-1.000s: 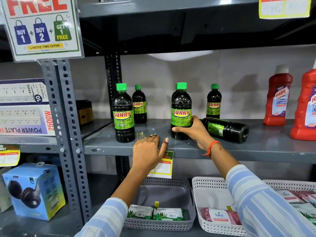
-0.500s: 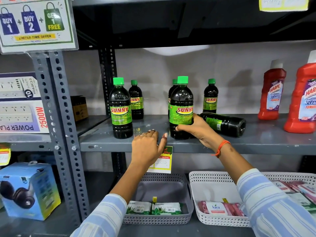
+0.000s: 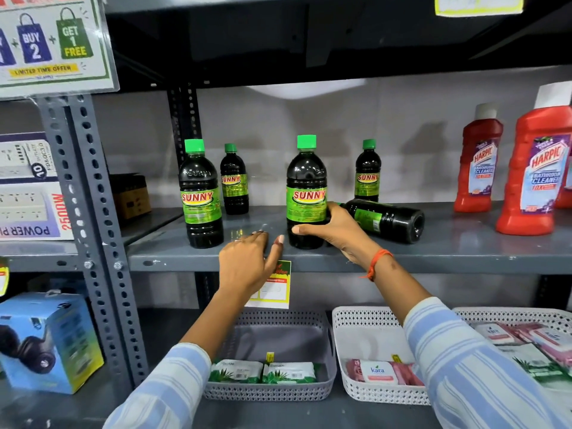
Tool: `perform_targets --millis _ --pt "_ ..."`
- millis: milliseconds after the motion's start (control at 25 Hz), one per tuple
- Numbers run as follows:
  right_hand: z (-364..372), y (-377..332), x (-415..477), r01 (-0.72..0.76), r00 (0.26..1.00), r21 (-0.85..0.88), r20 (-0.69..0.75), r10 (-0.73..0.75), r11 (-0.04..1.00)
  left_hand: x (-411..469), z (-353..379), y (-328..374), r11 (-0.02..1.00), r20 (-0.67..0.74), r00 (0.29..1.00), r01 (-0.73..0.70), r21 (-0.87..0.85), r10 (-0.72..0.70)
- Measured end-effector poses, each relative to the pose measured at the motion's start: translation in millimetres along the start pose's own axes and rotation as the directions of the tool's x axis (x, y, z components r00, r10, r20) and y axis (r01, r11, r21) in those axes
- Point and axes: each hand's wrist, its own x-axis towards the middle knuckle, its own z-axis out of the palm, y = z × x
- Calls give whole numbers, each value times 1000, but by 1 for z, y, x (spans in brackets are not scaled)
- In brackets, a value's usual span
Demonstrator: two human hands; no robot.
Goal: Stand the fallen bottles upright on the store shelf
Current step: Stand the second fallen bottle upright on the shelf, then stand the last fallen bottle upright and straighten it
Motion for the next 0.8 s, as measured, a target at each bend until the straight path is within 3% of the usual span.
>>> perform_targets --millis 80,160,200,280,360,440,480,680,800 --pt "-7 -6 -4 5 1000 68 -19 -4 998 2 -4 15 998 -30 999 40 -53 -42" --pt "-24 -15 -4 107 978 91 -188 -88 990 9 -12 39 995 -129 991 29 -100 -41" --pt "-37 -19 -4 176 948 23 -272 -163 984 14 -17 52 994 -185 982 14 -109 -34" --pt "-69 -21 -1 227 889 -279 -332 -316 933 23 -22 82 995 -237 971 -5 -95 -17" --pt "-100 -13 5 112 910 -655 -234 -342 747 24 -19 111 996 -213 977 -45 -75 28" --pt "-124 -5 8 10 977 -821 -114 -181 571 19 -11 131 992 -136 987 -100 -77 89" --pt "-132 -1 8 -4 995 -837 -58 -80 548 14 -6 138 987 -103 987 -130 -93 120" --pt "-148 1 14 -71 986 -784 39 163 617 0 17 151 993 76 991 -110 -39 112" --pt "-145 -6 24 -105 950 -837 76 303 538 4 14 155 996 114 991 -72 49 66"
